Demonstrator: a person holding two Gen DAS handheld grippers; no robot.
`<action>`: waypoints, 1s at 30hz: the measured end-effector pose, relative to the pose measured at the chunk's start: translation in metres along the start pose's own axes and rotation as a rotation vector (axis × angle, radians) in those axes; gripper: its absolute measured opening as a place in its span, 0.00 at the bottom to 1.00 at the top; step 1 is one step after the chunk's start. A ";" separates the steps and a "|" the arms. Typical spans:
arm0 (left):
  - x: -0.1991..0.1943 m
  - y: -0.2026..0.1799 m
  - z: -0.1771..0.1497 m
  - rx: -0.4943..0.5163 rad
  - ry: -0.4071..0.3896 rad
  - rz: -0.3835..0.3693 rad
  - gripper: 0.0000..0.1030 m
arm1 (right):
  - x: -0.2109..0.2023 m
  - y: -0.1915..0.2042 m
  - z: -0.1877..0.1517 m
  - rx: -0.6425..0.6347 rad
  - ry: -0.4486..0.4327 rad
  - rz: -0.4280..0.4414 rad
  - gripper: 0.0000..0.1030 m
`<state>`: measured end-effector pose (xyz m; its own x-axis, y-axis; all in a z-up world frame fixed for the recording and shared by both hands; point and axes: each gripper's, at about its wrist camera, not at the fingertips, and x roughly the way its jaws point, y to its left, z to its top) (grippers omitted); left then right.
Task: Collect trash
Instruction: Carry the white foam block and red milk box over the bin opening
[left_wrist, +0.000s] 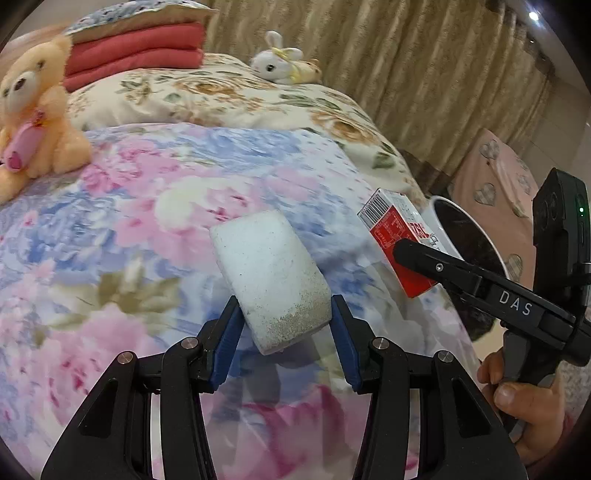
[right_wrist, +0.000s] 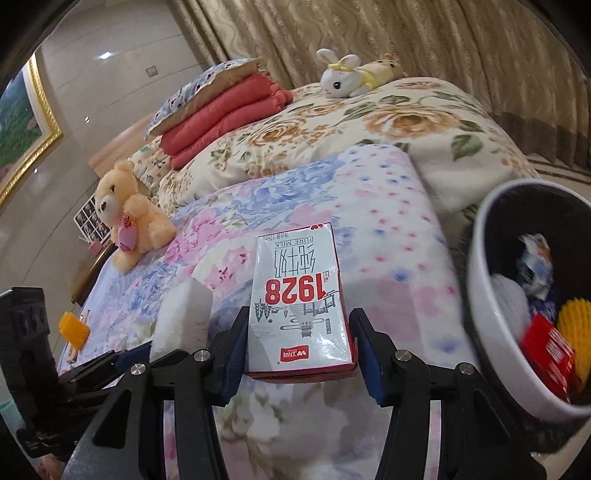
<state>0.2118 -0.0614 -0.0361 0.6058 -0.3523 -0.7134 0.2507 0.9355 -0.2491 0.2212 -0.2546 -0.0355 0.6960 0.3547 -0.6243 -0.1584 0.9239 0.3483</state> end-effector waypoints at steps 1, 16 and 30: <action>0.001 -0.006 -0.001 0.009 0.005 -0.007 0.45 | -0.003 -0.003 -0.001 0.007 -0.002 0.001 0.52; -0.001 -0.061 -0.005 0.096 0.015 -0.094 0.45 | -0.051 -0.046 -0.018 0.104 -0.053 0.000 0.52; 0.001 -0.096 -0.007 0.157 0.027 -0.124 0.45 | -0.079 -0.077 -0.023 0.169 -0.100 -0.008 0.52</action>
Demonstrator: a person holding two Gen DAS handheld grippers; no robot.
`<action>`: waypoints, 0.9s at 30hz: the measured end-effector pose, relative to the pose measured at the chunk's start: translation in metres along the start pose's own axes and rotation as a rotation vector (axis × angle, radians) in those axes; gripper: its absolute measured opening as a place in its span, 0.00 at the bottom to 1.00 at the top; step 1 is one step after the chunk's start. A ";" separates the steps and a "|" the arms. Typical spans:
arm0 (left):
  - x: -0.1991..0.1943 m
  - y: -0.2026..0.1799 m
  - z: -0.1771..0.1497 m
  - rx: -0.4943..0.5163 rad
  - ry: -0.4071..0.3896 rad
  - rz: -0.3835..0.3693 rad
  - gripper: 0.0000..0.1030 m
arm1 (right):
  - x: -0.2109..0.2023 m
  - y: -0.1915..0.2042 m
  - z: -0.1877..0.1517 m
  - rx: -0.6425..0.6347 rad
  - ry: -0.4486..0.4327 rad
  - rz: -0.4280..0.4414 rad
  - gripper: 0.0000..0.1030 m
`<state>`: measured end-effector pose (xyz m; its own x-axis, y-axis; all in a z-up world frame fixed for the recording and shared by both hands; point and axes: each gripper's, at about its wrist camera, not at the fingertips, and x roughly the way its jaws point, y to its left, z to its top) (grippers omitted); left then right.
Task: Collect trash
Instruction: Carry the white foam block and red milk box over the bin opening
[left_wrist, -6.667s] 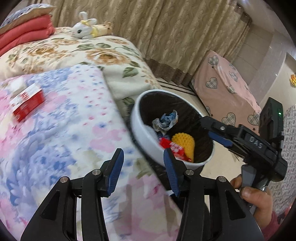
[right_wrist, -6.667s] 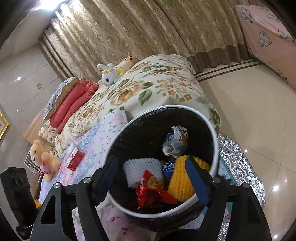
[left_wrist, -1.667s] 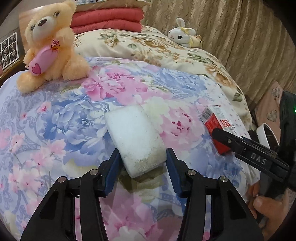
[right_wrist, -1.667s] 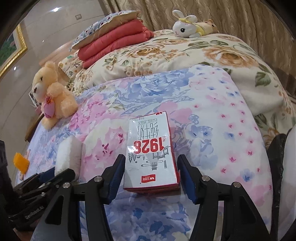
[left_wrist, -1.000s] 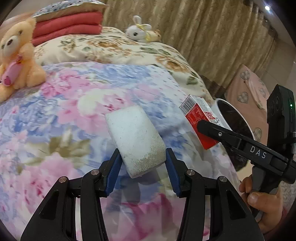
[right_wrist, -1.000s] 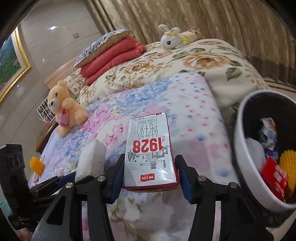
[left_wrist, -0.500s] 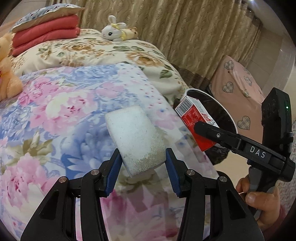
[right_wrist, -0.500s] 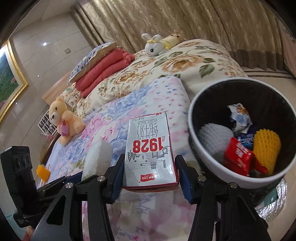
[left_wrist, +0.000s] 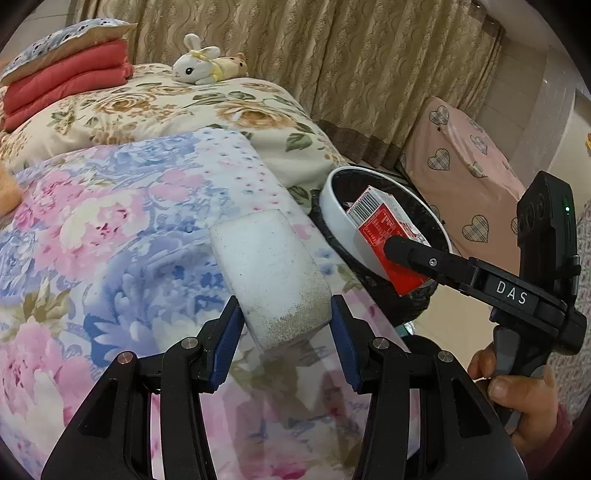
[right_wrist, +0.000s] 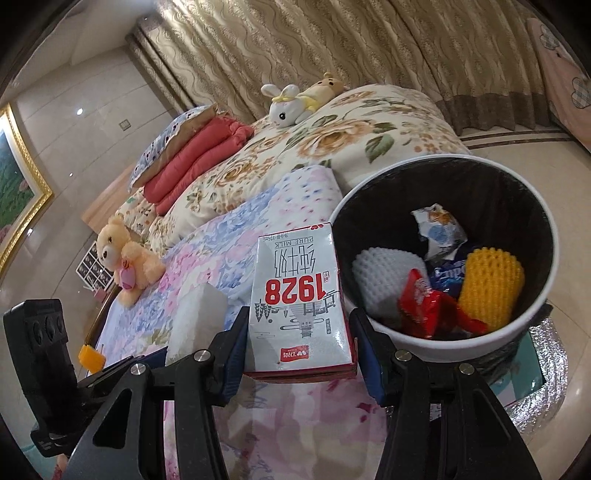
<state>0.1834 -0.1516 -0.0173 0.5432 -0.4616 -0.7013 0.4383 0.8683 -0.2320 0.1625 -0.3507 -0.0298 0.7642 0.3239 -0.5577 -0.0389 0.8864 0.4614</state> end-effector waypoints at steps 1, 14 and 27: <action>0.001 -0.002 0.001 0.005 0.000 -0.001 0.45 | -0.002 -0.003 0.000 0.005 -0.003 -0.002 0.52; 0.010 -0.037 0.021 0.078 -0.008 -0.036 0.45 | -0.024 -0.033 0.006 0.051 -0.047 -0.037 0.52; 0.025 -0.067 0.036 0.132 0.001 -0.067 0.45 | -0.036 -0.057 0.014 0.086 -0.071 -0.076 0.52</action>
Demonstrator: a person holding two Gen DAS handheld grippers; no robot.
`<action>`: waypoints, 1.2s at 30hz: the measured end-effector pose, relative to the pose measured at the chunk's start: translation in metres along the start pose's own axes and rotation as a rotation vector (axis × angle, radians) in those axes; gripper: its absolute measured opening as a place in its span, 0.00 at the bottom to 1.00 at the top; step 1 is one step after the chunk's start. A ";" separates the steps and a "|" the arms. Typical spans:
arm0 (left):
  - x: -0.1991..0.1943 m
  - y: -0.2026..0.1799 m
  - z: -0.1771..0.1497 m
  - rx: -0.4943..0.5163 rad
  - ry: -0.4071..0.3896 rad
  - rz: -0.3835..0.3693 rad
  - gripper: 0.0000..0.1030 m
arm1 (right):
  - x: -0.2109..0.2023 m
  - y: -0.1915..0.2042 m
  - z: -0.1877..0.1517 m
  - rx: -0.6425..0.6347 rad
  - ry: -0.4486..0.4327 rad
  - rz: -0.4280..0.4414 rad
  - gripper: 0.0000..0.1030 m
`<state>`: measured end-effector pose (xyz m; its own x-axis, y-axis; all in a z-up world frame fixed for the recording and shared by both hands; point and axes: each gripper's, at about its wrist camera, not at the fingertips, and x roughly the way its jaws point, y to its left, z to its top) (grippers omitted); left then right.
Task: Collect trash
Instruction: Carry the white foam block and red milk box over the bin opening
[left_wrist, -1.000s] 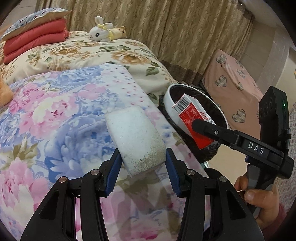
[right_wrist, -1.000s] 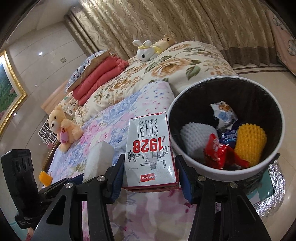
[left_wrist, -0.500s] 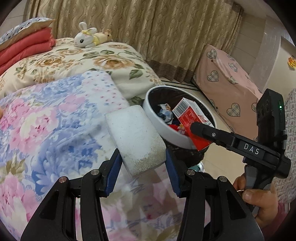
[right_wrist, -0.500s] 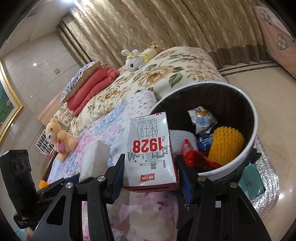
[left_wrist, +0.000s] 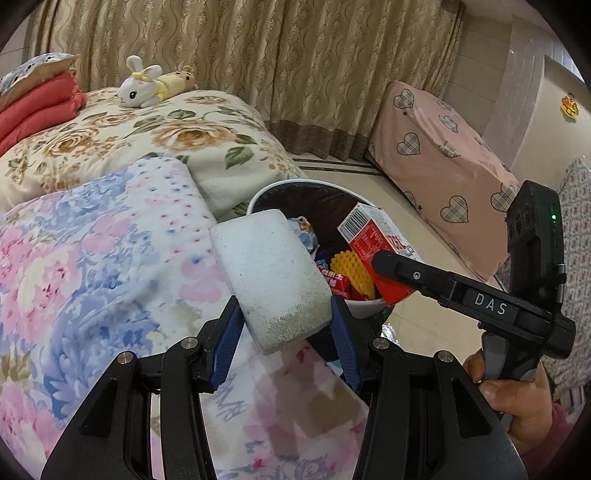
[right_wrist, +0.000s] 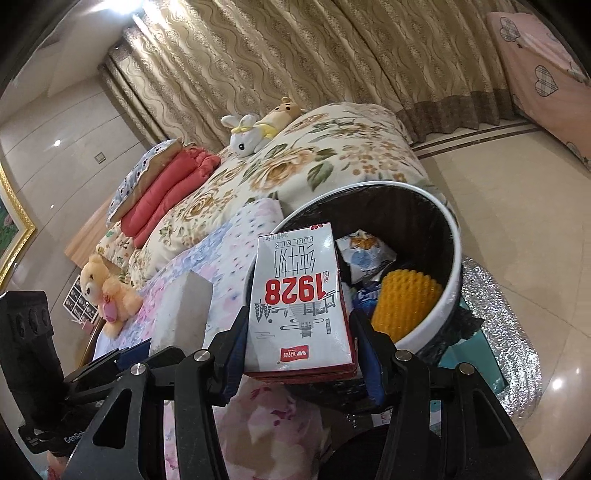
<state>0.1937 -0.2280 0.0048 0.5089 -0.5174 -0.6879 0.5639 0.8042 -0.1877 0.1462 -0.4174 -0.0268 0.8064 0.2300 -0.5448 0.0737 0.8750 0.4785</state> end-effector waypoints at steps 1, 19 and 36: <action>0.002 -0.001 0.001 0.002 0.003 -0.003 0.45 | 0.000 -0.001 0.001 0.002 0.000 -0.003 0.52; 0.026 -0.017 0.016 0.032 0.023 -0.021 0.45 | 0.001 -0.020 0.010 0.021 -0.002 -0.034 0.52; 0.041 -0.025 0.029 0.053 0.036 -0.022 0.46 | 0.006 -0.025 0.021 0.010 -0.001 -0.048 0.52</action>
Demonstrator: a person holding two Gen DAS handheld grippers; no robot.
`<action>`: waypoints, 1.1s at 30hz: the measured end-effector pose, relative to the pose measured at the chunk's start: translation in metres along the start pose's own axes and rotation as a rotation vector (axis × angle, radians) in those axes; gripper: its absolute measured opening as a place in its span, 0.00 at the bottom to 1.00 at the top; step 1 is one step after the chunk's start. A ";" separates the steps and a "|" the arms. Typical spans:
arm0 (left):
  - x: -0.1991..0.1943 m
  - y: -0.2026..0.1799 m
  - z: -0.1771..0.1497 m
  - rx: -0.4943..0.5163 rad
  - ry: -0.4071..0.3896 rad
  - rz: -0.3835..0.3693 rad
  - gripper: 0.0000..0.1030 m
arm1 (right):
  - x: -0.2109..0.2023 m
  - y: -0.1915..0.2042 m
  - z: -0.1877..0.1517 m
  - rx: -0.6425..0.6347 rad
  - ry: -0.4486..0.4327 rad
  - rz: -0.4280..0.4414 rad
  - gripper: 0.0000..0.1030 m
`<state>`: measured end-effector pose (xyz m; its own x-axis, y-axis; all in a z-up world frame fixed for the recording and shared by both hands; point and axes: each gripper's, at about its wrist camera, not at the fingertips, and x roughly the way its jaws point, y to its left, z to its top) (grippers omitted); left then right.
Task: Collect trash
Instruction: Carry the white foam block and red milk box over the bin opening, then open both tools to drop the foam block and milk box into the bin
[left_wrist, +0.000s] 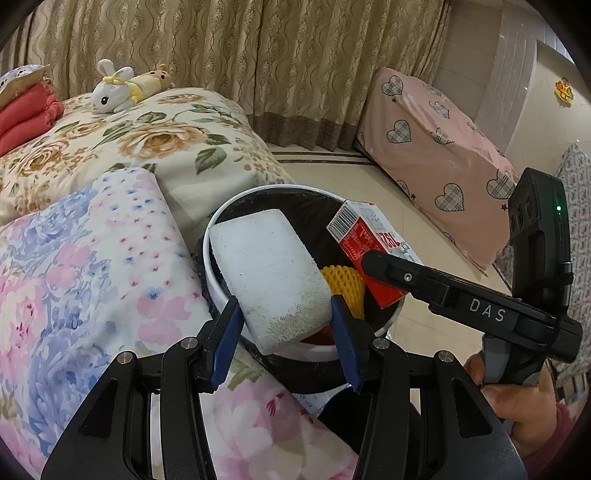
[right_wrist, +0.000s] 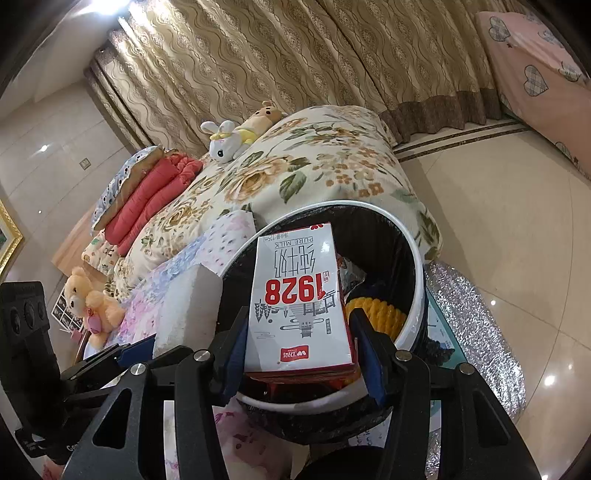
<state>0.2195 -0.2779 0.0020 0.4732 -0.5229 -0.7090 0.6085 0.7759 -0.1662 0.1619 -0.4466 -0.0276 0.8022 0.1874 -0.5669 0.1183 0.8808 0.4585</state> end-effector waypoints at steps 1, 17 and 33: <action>0.000 0.000 0.000 0.000 0.000 0.001 0.46 | 0.001 0.000 0.002 -0.001 0.001 0.000 0.52; 0.011 0.000 0.008 0.003 0.006 0.009 0.46 | 0.010 -0.002 0.013 -0.012 0.011 -0.019 0.52; 0.019 0.003 0.015 -0.002 0.010 0.022 0.47 | 0.015 0.000 0.019 -0.026 0.018 -0.024 0.52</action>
<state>0.2399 -0.2908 -0.0017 0.4805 -0.5021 -0.7191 0.5966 0.7881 -0.1516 0.1854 -0.4519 -0.0230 0.7886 0.1738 -0.5898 0.1218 0.8961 0.4269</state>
